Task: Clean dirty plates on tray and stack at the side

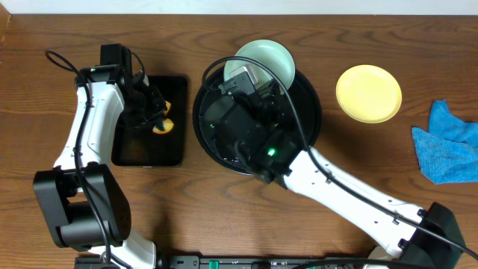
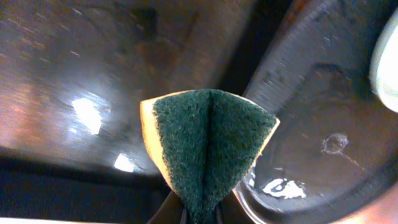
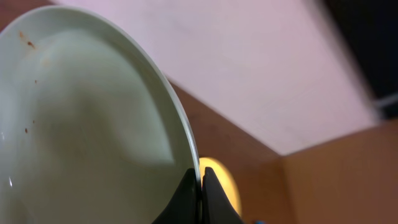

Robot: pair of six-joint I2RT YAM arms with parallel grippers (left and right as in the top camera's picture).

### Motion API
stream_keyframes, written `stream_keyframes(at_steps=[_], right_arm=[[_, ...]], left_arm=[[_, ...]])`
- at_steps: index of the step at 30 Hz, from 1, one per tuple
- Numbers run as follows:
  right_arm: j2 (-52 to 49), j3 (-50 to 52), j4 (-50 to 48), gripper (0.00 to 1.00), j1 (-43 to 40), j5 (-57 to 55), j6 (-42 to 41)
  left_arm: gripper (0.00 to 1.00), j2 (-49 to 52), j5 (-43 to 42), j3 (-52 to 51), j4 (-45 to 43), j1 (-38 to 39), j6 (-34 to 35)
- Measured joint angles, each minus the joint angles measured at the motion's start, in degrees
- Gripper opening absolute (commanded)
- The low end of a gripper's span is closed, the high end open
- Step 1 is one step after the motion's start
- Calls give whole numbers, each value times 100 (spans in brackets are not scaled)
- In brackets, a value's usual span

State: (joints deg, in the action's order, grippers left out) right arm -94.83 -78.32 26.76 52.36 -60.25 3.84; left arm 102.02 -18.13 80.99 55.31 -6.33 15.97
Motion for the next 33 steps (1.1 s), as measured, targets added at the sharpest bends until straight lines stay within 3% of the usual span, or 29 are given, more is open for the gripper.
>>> stream_keyframes(at_steps=[8, 15, 16, 18, 20, 33], right_arm=[[0, -2, 730, 1, -1228, 2721, -988], [0, -2, 1078, 1, -1810, 3993, -1307], [0, 0, 1110, 1, -1816, 4072, -1329], [0, -2, 1115, 1, -1816, 4194, -1368], [0, -2, 1113, 1, -1816, 4282, -1388], [0, -2, 1119, 1, -1816, 4402, -1604]], left_arm=[[8, 0, 514, -9, -581, 0, -592], [9, 0, 935, -623, -1318, 0, -772], [12, 0, 957, -734, -1408, 0, -785], [43, 0, 997, -979, -1622, 0, -857], [67, 2, 1023, -1154, -1792, 0, -859], [70, 70, 1368, -1257, -2155, 0, -852]])
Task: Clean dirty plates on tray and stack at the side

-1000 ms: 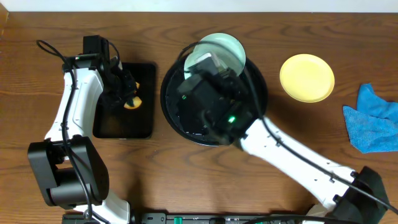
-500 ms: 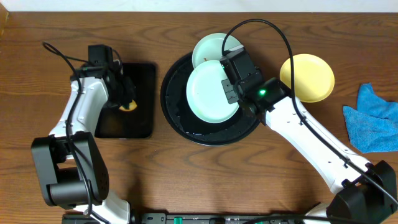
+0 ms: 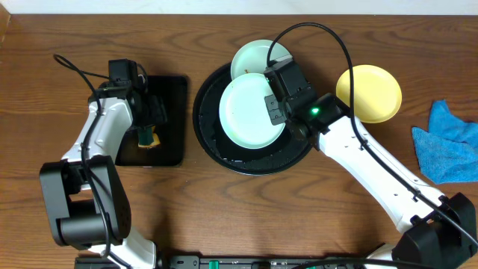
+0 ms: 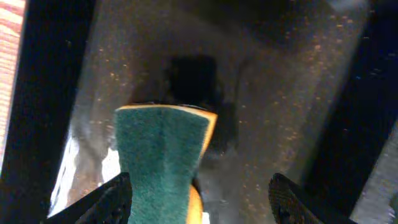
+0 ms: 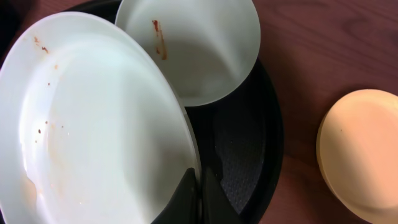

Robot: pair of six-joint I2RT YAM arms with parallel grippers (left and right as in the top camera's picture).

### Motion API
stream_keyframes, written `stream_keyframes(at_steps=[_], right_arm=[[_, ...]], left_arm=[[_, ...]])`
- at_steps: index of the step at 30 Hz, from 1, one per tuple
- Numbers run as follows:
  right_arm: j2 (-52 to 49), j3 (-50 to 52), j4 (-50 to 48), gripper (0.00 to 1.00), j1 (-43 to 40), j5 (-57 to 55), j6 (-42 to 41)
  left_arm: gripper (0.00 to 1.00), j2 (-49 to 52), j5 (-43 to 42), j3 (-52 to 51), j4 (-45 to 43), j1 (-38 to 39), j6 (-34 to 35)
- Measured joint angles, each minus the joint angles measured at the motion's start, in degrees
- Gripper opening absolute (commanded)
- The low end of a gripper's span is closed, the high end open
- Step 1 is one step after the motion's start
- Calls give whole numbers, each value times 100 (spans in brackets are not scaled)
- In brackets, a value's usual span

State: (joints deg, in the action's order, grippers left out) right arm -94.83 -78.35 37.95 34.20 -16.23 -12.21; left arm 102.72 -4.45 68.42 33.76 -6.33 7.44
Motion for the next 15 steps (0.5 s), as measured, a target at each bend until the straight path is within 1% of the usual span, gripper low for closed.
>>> stream_keyframes(at_steps=[4, 6, 8, 11, 12, 13, 15], right_arm=[[0, 0, 22, 1, 0, 0, -39], [0, 0, 20, 1, 0, 2, -42], [0, 0, 22, 1, 0, 4, -42], [0, 0, 24, 1, 0, 4, -44], [0, 0, 31, 1, 0, 4, -42], [0, 0, 31, 1, 0, 7, -44], [0, 0, 31, 1, 0, 9, -44]], left_arm=[[69, 295, 149, 0, -129, 0, 0], [63, 507, 251, 0, -186, 0, 2], [49, 678, 332, 0, -234, -17, 13], [22, 817, 433, 11, -313, -44, 26], [15, 822, 470, 11, -321, -44, 26], [10, 826, 483, 11, -337, -44, 15], [8, 824, 483, 11, -345, -42, 9]])
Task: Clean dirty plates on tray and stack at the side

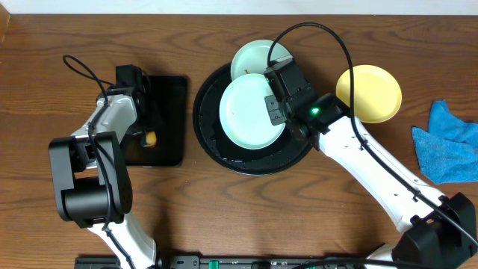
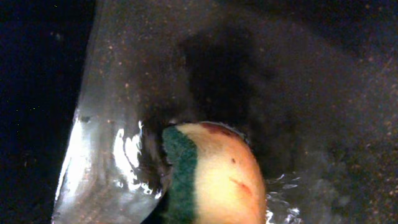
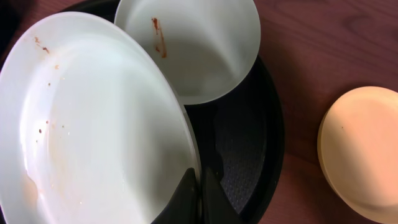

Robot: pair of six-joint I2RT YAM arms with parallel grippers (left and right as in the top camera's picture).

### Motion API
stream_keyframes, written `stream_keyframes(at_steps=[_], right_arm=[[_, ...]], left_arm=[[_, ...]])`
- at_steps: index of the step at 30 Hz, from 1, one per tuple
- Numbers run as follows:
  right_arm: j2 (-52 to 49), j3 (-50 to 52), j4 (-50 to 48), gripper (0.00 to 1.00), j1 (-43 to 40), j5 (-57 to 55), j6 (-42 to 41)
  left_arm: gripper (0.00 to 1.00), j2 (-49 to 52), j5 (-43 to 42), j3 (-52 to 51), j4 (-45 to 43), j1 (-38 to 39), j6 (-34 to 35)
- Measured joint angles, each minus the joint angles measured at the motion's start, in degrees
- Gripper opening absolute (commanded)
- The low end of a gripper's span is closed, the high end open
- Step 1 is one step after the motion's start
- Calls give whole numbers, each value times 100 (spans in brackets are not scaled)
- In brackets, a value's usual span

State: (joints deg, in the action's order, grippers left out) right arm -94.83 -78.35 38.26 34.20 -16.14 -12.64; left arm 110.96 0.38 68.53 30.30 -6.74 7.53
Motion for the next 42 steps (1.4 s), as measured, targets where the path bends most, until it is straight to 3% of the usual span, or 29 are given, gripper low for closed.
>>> stream_keyframes(at_steps=[2, 3, 5, 7, 13, 15, 18, 20, 24, 30, 31, 36, 38, 40, 41, 42], right_arm=[[0, 0, 0, 1, 0, 0, 0], [0, 0, 0, 1, 0, 0, 0], [0, 0, 2, 1, 0, 2, 2], [0, 0, 2, 1, 0, 2, 2], [0, 0, 4, 1, 0, 9, 0], [0, 0, 4, 1, 0, 9, 0], [0, 0, 4, 1, 0, 9, 0], [0, 0, 4, 1, 0, 9, 0], [0, 0, 4, 1, 0, 9, 0], [0, 0, 4, 1, 0, 9, 0], [0, 0, 4, 1, 0, 9, 0], [0, 0, 24, 1, 0, 11, 0], [0, 0, 48, 1, 0, 9, 0], [0, 0, 52, 1, 0, 11, 0], [0, 0, 52, 1, 0, 11, 0], [0, 0, 52, 1, 0, 9, 0]], left_arm=[[8, -7, -13, 0, -2, 0, -7], [15, -11, -39, 0, -4, 0, -9], [46, -31, -138, 0, -9, 4, -9], [61, -74, -232, 0, -4, 13, -11], [71, -505, -413, -4, 59, 61, 17], [72, -704, -442, -4, 83, 81, 28], [51, -916, -461, -4, 162, 87, 22], [51, -940, -472, -4, 199, 94, 50], [63, -935, -472, -4, 227, 96, 26], [63, -662, -474, -4, 87, 96, 35], [61, -549, -474, -4, 11, 96, 35], [22, -188, -553, -4, -293, 118, 101], [15, -177, -588, -4, -358, 122, 92], [15, -177, -616, -4, -389, 131, 85], [24, -177, -625, -4, -398, 133, 83], [45, -177, -623, -4, -398, 133, 57]])
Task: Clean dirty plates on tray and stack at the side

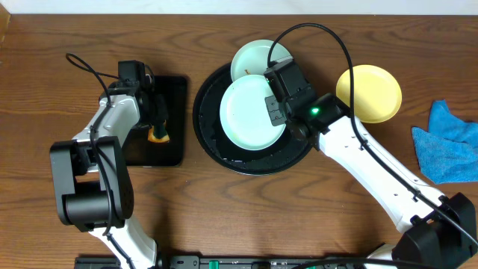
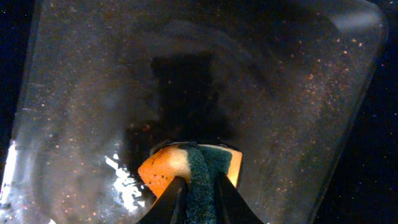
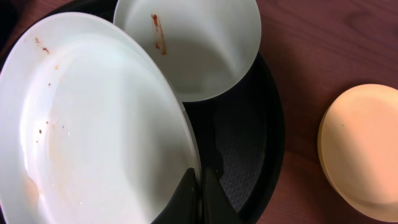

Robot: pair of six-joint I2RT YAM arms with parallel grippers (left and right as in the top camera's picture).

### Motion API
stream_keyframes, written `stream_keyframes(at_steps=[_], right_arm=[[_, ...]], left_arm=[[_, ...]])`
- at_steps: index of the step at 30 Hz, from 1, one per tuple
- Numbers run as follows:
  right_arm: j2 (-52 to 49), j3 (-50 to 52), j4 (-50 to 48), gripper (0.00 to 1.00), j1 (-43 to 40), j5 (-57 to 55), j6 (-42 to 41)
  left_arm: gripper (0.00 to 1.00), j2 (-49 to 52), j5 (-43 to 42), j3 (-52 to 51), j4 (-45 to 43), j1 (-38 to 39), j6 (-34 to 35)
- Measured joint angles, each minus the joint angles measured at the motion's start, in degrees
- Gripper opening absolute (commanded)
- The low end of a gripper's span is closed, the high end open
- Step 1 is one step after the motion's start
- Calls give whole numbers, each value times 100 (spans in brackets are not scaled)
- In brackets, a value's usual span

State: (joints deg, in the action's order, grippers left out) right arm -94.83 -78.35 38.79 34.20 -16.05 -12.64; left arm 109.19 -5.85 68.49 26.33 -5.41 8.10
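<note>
A pale green plate (image 1: 250,112) with brown stains (image 3: 93,124) is held tilted over the round black tray (image 1: 308,142), its right rim pinched in my right gripper (image 3: 200,186). A second stained pale plate (image 1: 261,58) (image 3: 193,46) rests on the tray's far edge. At the left, my left gripper (image 2: 199,196) is shut on an orange sponge with a green scouring face (image 2: 196,168) (image 1: 157,133), held over the wet black rectangular tray (image 1: 168,153) (image 2: 298,93).
A yellow plate (image 1: 368,93) (image 3: 364,149) lies upside down on the wooden table right of the round tray. A blue cloth (image 1: 448,143) lies at the right edge. Cables arch over both arms.
The left gripper has lifted the sponge a little off the wet tray; the sponge, pressed against the tray bottom before, now hangs folded between the fingers. The right gripper and plate have not moved.
At first the right gripper held the pale plate steeply raised and the left held the sponge over the rectangular tray. Then the plate was lowered over the round tray and the sponge hung low in the rectangular tray. It was pressed into the water, and now is raised.
</note>
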Motion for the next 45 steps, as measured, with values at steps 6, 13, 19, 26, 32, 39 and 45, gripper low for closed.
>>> stream_keyframes(at_steps=[6, 13, 19, 26, 32, 39, 45], right_arm=[[0, 0, 4, 1, 0, 2, 0], [0, 0, 7, 1, 0, 2, 0], [0, 0, 7, 1, 0, 2, 0], [0, 0, 7, 1, 0, 0, 0], [0, 0, 9, 1, 0, 0, -2], [0, 0, 81, 1, 0, 2, -114], [-105, 11, 254, 1, 0, 4, -446]], left_arm=[[74, 0, 50, 0, 260, -15, 44], [68, -11, 50, -4, 1045, -15, 234], [23, -11, 44, -24, 1257, -9, 420], [75, -33, 116, -42, 1150, -4, 411], [72, -33, 286, -48, 560, -4, 433], [43, -33, 321, -48, 321, -2, 466], [8, -35, 330, -63, 262, -2, 481]])
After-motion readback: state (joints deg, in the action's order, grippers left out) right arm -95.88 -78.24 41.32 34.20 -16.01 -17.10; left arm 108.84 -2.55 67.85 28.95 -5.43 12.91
